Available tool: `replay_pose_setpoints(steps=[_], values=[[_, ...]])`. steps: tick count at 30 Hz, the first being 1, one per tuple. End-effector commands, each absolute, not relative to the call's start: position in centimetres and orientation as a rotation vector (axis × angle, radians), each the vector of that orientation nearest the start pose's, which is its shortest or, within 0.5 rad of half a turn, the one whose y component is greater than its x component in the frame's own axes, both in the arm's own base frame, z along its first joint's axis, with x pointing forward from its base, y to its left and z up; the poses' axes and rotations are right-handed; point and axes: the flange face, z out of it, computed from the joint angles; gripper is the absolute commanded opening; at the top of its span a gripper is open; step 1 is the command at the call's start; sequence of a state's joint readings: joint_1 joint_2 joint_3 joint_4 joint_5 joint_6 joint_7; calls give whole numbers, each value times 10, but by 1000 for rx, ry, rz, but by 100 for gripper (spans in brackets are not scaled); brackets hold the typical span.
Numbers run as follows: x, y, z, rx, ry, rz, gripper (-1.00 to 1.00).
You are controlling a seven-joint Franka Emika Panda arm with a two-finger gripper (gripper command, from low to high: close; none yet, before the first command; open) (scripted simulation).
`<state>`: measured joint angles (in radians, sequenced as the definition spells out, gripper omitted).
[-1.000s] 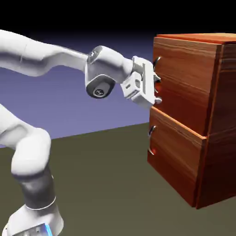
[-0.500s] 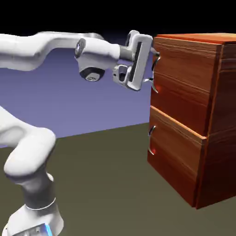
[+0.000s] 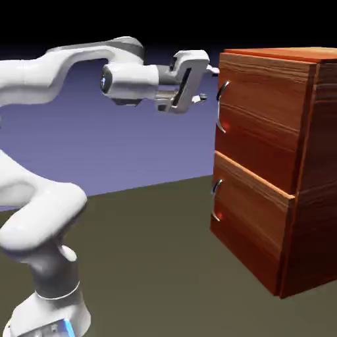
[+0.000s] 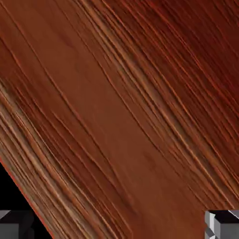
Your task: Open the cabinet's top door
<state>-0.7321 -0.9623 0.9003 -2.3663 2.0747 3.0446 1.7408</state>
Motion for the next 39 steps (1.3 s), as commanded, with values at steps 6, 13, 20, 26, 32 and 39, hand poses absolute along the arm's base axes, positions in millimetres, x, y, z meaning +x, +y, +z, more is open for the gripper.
replay_pose_setpoints(steps=[6,13,20,26,32,39], values=[[378,136,585,249,1584,162,0],[398,172,544,498,1511,421,0],[424,193,514,648,1463,574,0],[463,190,514,649,1463,575,-100],[419,170,514,553,1514,680,-100],[368,136,514,428,1573,810,-100]])
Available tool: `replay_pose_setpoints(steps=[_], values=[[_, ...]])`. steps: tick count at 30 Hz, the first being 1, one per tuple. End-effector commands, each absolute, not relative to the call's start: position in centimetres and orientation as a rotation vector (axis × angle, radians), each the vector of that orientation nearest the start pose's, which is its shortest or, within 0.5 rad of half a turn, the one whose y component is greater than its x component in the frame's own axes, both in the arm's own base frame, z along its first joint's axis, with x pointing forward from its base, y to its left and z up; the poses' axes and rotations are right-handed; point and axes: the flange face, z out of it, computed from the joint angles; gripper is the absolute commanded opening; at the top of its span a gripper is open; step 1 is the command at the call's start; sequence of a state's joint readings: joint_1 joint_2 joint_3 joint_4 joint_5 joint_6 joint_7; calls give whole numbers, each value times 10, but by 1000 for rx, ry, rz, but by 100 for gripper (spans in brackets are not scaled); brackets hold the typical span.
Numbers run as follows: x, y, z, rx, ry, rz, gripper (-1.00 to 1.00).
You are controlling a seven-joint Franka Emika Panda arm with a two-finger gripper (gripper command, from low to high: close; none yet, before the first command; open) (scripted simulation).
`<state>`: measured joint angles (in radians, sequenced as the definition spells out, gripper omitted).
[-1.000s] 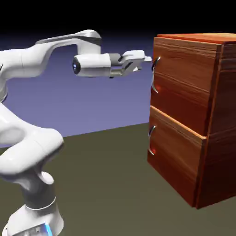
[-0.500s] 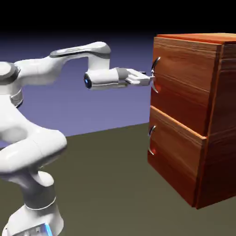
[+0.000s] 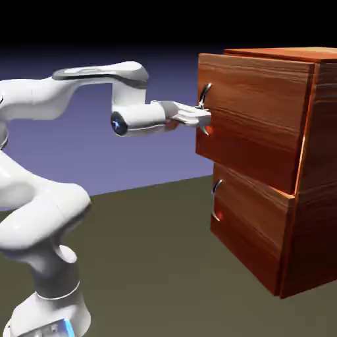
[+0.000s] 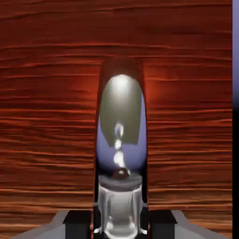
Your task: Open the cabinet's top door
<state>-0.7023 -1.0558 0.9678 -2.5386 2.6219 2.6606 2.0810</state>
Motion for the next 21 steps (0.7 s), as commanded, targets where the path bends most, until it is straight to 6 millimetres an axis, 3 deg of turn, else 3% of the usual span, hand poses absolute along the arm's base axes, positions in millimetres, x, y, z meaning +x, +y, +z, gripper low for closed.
replay_pose_setpoints(steps=[1,10,21], values=[[361,130,514,408,1582,830,-100],[306,72,514,234,1647,999,-100],[265,4,514,51,1698,1165,-100]])
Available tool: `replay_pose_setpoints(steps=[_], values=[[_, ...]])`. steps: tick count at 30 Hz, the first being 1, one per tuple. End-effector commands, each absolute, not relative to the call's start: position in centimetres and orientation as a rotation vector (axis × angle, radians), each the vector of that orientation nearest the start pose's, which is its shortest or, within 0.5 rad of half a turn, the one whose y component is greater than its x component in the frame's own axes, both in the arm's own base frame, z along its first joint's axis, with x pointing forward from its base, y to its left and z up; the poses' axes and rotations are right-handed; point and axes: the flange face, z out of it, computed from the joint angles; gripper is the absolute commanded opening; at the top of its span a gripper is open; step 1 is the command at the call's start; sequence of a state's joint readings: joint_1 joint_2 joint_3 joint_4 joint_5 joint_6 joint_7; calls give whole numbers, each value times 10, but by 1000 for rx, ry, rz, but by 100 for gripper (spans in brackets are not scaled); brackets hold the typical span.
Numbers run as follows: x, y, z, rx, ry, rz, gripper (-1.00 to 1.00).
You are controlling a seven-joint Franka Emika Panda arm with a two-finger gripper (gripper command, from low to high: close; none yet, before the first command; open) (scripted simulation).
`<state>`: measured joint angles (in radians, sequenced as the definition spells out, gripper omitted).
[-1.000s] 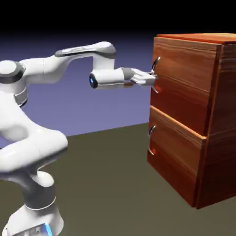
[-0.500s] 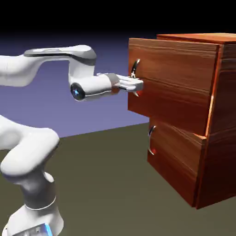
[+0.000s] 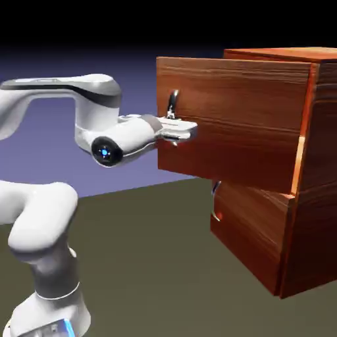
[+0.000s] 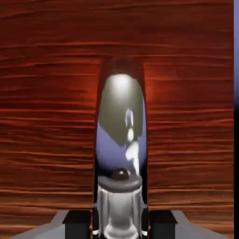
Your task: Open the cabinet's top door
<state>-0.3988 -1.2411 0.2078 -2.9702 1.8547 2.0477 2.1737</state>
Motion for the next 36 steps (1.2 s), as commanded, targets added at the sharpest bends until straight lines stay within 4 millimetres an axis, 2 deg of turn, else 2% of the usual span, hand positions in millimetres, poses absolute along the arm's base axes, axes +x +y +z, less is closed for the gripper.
replay_pose_setpoints(steps=[1,11,19,29,36], values=[[262,-2,514,36,1702,1178,-100],[241,-69,514,-134,1735,1322,-100],[232,-141,514,-316,1758,1466,-100],[242,-231,514,-553,1767,1640,-100],[256,-275,514,-679,1763,1727,-100]])
